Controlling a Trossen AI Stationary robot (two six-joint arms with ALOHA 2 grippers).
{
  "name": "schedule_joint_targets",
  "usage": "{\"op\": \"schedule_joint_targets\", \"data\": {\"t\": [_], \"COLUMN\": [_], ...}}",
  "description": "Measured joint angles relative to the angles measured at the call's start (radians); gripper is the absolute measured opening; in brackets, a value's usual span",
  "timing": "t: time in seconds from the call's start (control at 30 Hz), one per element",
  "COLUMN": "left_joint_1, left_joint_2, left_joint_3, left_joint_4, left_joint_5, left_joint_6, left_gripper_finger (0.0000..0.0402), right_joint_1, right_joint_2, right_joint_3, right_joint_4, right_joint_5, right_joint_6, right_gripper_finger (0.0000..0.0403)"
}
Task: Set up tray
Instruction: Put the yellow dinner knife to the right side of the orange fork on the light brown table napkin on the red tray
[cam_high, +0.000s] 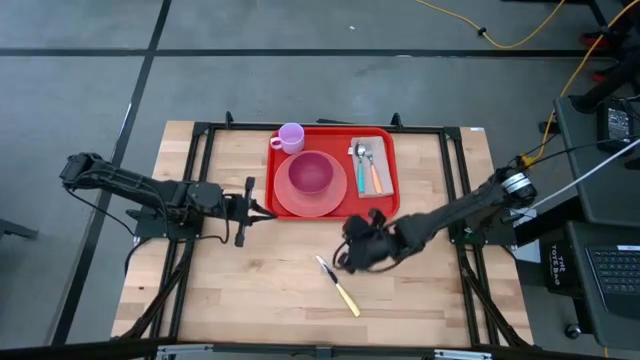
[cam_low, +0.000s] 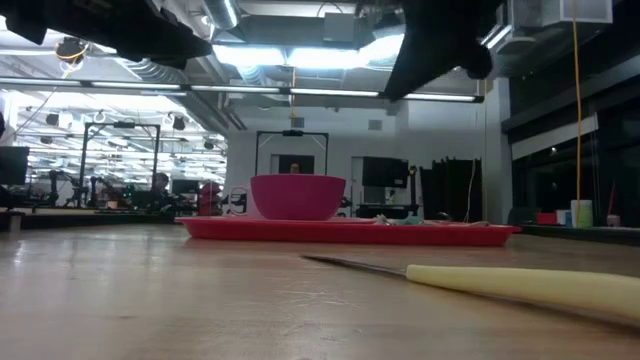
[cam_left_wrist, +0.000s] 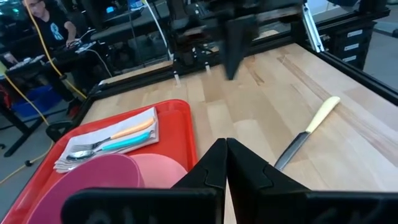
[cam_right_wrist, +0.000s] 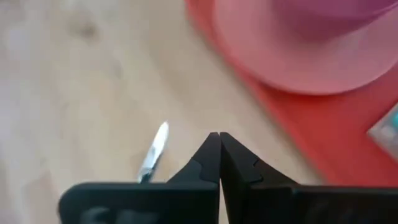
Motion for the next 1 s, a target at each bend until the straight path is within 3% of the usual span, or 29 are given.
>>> {"op": "schedule_joint_targets", "data": {"t": [0.4,0.6,0.7,1.0], "left_joint_1": [-0.004,-0.004,-0.004,-0.004], "left_joint_2": [0.0,0.0,0.0,0.0], "left_joint_3": [0.0,0.0,0.0,0.0], "left_joint_4": [-0.008,-0.008,-0.008,-0.007], "left_joint_5": [0.0,0.0,0.0,0.0], "left_joint_6": [0.0,0.0,0.0,0.0], "left_gripper_finger": [0.0005,0.0002,0.0002,0.0002], "right_joint_1": [0.147,0.172,0.172,0.172], "right_joint_2": [0.291,0.448,0.504,0.534], "right_joint_3": [0.407,0.609,0.694,0.707], "right_joint_4": [-0.282,-0.445,-0.513,-0.55], "right_joint_5": [-0.198,-0.345,-0.359,-0.385], "right_joint_6": [0.295,0.386,0.42,0.42], "right_gripper_finger": [0.0003,0.0003,0.0006,0.001]}}
